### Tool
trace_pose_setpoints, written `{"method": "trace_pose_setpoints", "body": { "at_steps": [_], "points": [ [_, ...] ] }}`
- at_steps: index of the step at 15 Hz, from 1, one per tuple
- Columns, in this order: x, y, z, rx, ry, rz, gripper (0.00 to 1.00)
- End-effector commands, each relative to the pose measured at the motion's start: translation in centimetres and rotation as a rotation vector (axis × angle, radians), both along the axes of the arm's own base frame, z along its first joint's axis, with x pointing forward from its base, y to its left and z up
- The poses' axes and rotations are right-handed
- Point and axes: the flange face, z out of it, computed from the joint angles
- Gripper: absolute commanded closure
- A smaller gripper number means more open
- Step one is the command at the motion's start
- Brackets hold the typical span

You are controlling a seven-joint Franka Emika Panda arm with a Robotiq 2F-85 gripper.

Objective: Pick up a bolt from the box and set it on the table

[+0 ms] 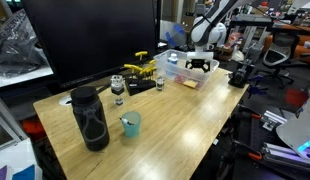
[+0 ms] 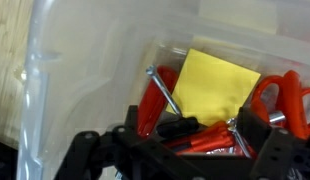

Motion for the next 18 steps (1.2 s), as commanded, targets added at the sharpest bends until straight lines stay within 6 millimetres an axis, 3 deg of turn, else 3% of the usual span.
{"method": "trace_pose_setpoints", "body": {
  "at_steps": [1,9,18],
  "points": [
    [0.4,-1.0,-0.5,-0.004,-0.015,0.083,0.00],
    [1.2,-2.7,-3.0,0.011,-0.048,0.145,0.00],
    [0.3,-3.1,-2.9,0.044,-0.087,0.218,0.00]
  ]
}}
